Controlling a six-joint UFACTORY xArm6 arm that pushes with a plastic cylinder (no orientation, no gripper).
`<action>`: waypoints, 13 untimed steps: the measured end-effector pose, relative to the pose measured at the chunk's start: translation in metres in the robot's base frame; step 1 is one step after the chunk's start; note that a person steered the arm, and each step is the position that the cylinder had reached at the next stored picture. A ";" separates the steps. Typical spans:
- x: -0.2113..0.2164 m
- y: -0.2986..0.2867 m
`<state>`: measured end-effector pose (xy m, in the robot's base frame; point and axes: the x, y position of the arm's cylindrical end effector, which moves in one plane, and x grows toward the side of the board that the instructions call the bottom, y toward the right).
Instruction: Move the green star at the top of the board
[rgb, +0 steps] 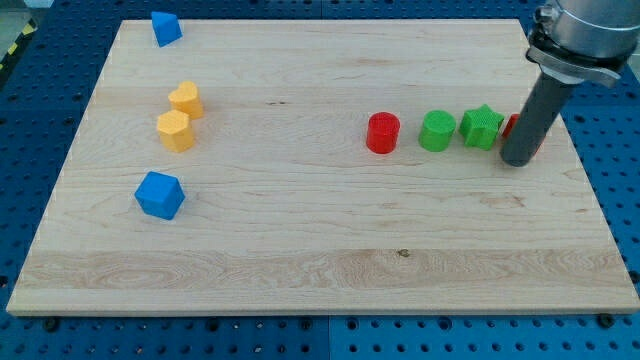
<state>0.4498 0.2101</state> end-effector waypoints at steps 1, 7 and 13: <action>-0.023 -0.019; -0.154 -0.149; -0.145 -0.172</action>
<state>0.3048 0.0383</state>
